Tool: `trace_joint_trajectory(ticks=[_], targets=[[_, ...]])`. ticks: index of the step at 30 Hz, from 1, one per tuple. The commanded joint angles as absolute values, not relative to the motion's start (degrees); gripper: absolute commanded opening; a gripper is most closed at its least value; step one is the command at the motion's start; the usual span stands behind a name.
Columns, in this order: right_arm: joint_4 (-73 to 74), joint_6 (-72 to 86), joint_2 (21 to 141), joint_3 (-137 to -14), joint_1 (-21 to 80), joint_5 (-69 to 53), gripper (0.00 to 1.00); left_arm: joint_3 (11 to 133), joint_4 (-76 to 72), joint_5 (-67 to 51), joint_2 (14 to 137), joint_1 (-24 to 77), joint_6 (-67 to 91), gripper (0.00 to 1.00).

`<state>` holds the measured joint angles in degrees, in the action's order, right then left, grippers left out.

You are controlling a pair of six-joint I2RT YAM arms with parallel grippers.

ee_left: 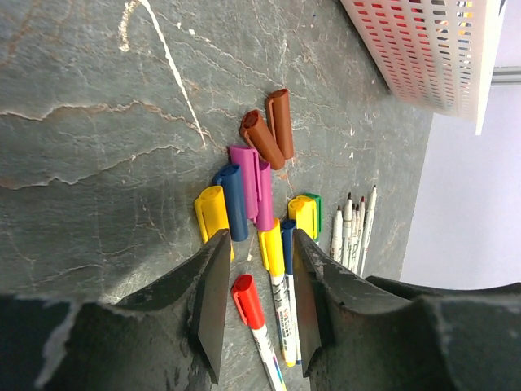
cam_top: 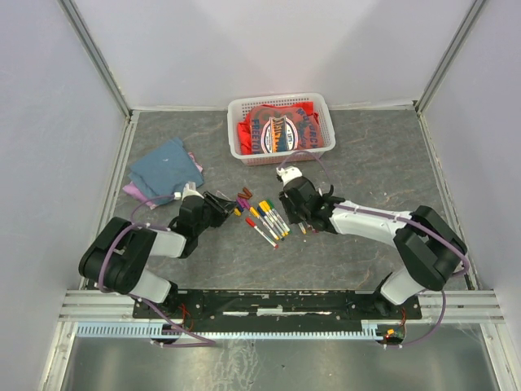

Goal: Open the pen caps

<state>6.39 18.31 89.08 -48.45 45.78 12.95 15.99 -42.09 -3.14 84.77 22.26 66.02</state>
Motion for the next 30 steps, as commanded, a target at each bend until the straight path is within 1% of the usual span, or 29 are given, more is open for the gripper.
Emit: trace_joint_trajectory(ticks=[1,18,30], targets=[[5.4,17.1,90.8,-52.6,47.1,12.5,0.36,16.0,-43.3,-3.1,83.1,22.6,63.8,0.43],[5.0,17.2,97.0,-55.5,47.7,11.9,0.36,16.1,-43.2,-3.4,82.6,23.0,64.0,0.47],[4.7,17.4,98.3,-55.6,47.7,11.2,0.37,16.6,-43.2,-3.2,82.7,23.4,64.1,0.48]])
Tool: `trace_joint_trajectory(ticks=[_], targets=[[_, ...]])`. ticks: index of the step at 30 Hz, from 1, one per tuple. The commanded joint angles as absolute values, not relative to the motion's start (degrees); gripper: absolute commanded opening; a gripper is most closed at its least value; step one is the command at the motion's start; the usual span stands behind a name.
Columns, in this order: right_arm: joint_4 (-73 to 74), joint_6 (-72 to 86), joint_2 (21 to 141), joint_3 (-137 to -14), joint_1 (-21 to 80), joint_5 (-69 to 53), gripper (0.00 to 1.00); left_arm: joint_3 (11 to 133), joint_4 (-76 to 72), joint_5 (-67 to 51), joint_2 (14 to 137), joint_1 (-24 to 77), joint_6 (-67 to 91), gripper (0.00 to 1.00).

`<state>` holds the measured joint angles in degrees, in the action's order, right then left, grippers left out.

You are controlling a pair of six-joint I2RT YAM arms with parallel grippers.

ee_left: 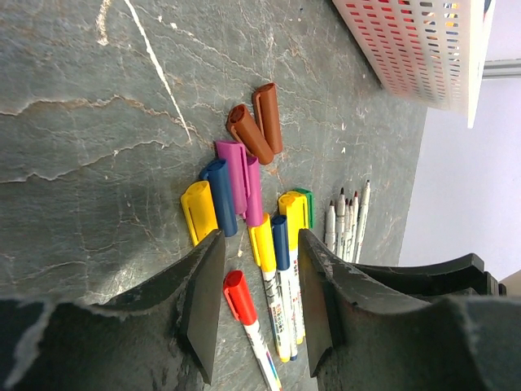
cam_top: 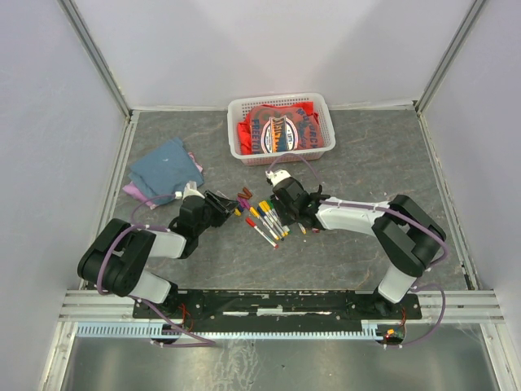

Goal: Open the pen caps

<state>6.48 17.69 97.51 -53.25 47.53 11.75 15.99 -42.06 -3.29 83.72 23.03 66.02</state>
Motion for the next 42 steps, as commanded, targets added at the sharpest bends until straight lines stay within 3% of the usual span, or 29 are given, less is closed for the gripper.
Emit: trace_joint_trajectory(ticks=[1,18,32,42], targets=[[4.7,17.4,98.4,-55.6,47.8,11.1,0.37,16.6,-43.2,-3.3,82.7,23.5,64.0,0.48],[6.0,18.0,100.5,-55.9,48.3,11.7,0.35,17.5,-43.3,-3.4,82.7,24.0,64.2,0.49],[7.8,19.1,100.7,-55.0,48.3,15.5,0.02,21.5,-43.4,-8.3,83.1,24.7,64.0,0.55],[3.7,19.3,91.7,-50.6,48.3,17.5,0.01,22.9,-55.4,-15.2,89.6,25.3,68.5,0.57]])
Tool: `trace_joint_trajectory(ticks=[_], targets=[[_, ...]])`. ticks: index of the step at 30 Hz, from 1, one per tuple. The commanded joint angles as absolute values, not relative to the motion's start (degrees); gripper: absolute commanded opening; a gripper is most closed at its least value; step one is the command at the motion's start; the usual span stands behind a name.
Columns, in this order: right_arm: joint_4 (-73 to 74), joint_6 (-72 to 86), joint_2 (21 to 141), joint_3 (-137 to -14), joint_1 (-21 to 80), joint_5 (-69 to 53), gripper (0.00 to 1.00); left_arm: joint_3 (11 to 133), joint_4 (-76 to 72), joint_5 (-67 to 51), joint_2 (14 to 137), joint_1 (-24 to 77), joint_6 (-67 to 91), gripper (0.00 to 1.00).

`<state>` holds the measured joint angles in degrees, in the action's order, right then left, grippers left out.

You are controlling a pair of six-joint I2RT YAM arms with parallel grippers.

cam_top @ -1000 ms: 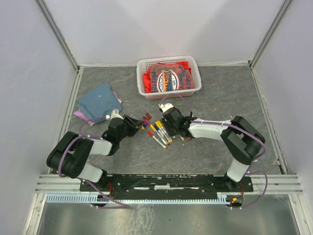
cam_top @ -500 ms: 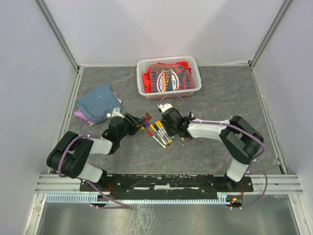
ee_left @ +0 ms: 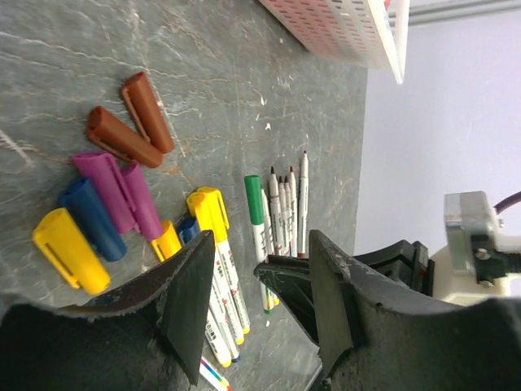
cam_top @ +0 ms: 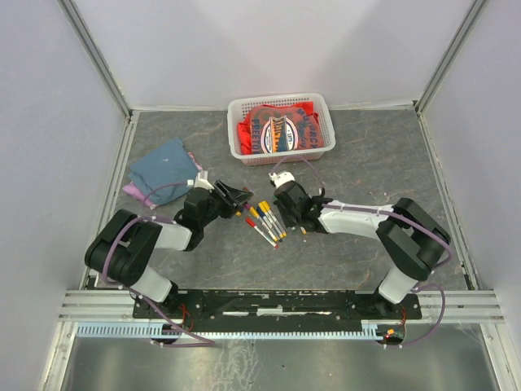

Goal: Open the pen caps

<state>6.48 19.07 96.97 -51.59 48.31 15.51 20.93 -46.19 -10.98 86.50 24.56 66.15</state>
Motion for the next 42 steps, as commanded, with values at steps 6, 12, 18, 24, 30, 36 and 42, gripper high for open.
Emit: trace_joint_trajectory(ticks=[6,12,18,24,30,36,42], targets=[[2.6,19.8,87.9,-49.0,48.6,15.7,0.01,24.9,-58.1,-16.1,93.0,27.4,69.5,0.57],[1.5,20.5,86.8,-49.0,50.0,13.9,0.01,27.1,-58.1,-16.3,95.0,28.8,69.7,0.57],[1.1,21.0,85.8,-49.2,51.5,13.0,0.01,27.9,-58.0,-16.1,96.1,29.4,69.8,0.57],[1.1,21.4,84.4,-49.2,52.8,12.7,0.01,28.4,-58.1,-16.0,96.9,29.8,70.1,0.57],[1.3,21.7,84.6,-49.5,54.0,12.3,0.01,28.9,-58.1,-15.8,96.9,30.3,70.2,0.57],[1.5,21.5,85.1,-50.2,54.4,12.3,0.01,28.9,-58.4,-16.1,96.9,30.5,70.2,0.53],[1.8,21.2,85.6,-50.8,54.4,12.2,0.01,28.6,-60.1,-16.9,97.5,30.6,70.6,0.48]])
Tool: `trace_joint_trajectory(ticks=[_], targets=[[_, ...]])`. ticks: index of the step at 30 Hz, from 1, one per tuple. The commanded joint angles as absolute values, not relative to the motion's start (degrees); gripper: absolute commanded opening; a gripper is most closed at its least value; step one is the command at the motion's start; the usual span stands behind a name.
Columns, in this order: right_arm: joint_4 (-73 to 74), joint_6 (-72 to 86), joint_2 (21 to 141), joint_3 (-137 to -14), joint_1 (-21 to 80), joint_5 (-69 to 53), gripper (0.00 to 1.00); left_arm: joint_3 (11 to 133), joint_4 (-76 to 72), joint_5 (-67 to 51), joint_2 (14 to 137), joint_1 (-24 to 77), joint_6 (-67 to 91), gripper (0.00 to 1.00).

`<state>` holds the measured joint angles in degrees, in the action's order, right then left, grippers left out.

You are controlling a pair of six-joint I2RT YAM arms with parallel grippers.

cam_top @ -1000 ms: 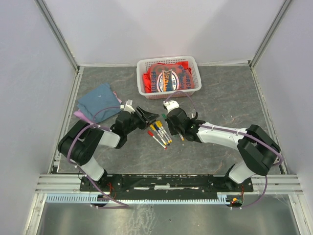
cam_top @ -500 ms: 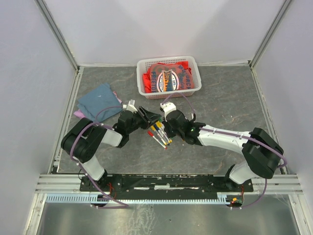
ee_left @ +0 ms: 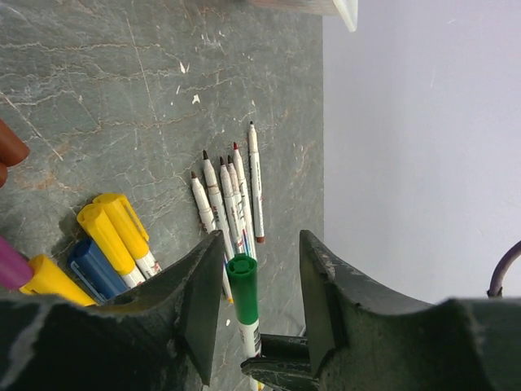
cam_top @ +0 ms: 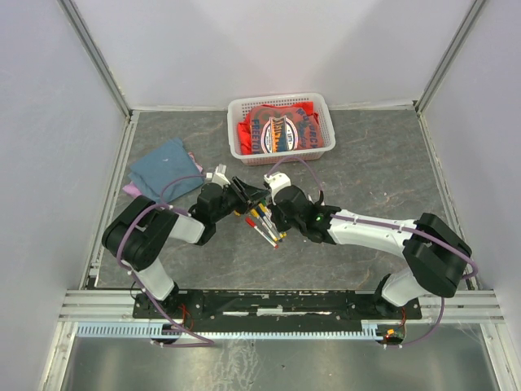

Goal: Open the pen caps

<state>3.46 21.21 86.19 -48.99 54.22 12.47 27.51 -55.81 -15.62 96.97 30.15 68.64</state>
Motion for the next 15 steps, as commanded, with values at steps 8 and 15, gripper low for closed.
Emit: trace_joint_trajectory(ticks=[8,15], targets=[[2.2,20.8,85.7,-51.4,54.4,13.0,0.01,28.6,-61.6,-18.1,98.3,30.8,70.9,0.42],[2.6,20.6,85.8,-52.0,54.4,13.3,0.01,28.1,-62.3,-18.3,98.3,31.0,70.8,0.32]])
